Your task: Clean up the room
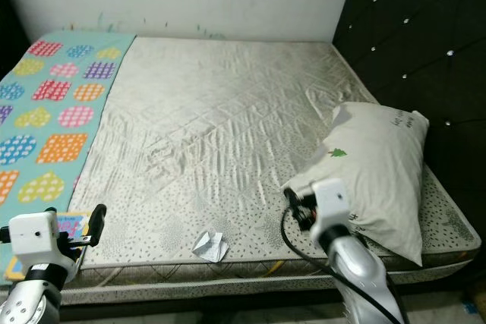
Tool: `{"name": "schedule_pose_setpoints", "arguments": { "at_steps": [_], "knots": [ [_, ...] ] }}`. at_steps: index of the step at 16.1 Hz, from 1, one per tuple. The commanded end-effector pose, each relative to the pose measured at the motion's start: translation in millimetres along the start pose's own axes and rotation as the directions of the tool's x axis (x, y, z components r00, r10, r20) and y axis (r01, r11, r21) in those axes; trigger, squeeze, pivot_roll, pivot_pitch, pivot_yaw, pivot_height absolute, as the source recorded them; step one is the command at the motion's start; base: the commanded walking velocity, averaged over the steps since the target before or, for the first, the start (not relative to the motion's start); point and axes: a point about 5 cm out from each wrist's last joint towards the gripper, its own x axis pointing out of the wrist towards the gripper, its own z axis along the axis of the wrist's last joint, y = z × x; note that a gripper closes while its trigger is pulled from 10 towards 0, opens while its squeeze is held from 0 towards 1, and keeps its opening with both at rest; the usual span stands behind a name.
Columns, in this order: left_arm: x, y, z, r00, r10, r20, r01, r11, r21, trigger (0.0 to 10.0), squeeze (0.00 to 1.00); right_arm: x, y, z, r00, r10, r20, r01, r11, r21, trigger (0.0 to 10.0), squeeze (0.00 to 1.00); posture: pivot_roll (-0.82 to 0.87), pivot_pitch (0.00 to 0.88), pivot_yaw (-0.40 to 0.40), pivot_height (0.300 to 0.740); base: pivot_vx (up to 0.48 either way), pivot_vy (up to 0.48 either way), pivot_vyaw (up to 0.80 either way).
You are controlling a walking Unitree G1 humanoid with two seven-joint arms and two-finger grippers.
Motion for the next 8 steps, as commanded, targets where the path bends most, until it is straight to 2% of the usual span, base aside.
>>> {"name": "schedule_pose_setpoints", "arguments": {
  "at_steps": [1, 8],
  "knots": [
    [-0.7, -2.3, 2.0, 1.0, -0.006, -0.001, 0.006, 1.0, 0.002, 10.0, 0.0, -2.6, -2.3, 5.0, 1.0, 0.008, 0.011, -0.008, 1.0, -0.002, 10.0, 0.0, -0.04, 0.075, -0.064, 0.74, 0.0, 0.0, 0.0],
    [0.5, -5.3, 2.7, 1.0, -0.023, -0.008, 0.023, 1.0, 0.002, 10.0, 0.0, -5.3, -1.2, 7.3, 1.0, 0.028, 0.009, -0.028, 1.0, -0.004, 10.0, 0.0, -0.05, 0.092, -0.065, 0.74, 0.0, 0.0, 0.0]
  ]
}}
